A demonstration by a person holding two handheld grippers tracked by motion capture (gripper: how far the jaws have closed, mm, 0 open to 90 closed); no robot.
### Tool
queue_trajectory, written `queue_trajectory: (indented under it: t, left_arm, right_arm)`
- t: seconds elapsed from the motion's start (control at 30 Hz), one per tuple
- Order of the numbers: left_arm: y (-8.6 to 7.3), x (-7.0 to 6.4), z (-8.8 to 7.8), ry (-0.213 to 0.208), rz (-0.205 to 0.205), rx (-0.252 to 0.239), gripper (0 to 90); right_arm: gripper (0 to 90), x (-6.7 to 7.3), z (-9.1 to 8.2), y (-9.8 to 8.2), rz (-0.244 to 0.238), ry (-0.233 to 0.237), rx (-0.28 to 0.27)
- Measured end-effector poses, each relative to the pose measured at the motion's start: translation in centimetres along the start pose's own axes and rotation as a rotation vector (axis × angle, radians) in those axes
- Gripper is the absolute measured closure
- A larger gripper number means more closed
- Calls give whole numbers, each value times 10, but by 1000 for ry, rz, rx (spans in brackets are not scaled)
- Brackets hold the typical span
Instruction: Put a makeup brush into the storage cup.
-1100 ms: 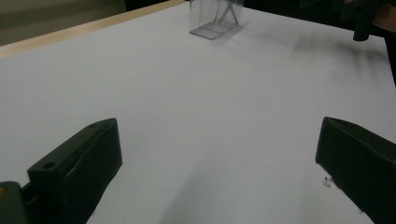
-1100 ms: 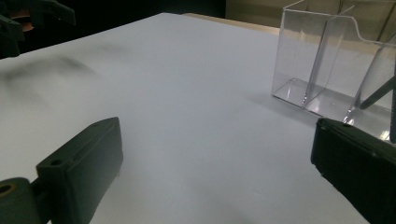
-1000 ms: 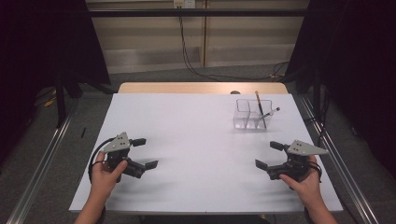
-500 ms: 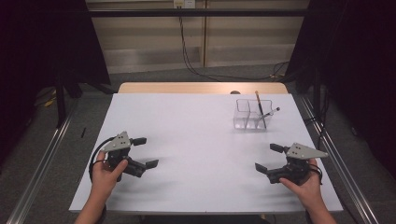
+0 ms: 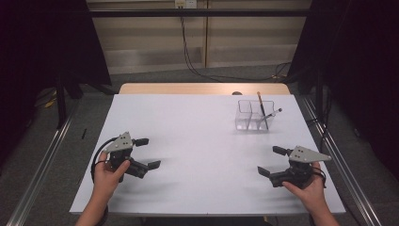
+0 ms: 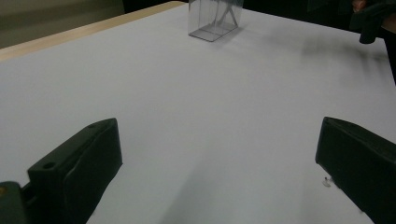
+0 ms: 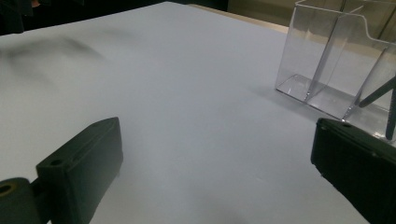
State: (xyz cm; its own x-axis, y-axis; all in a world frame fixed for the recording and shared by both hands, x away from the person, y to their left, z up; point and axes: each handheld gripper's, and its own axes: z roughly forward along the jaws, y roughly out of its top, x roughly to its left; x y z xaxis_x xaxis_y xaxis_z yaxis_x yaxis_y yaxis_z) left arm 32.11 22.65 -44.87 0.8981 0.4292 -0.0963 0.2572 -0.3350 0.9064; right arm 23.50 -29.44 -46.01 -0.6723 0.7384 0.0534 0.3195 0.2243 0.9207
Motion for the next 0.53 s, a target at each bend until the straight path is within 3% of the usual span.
queue_trajectory:
  t: [0.53]
  left_arm:
    - [0, -1, -1, 1, 3, -1, 4]
  right_arm:
    - [16, 2, 1, 0, -12, 9, 1]
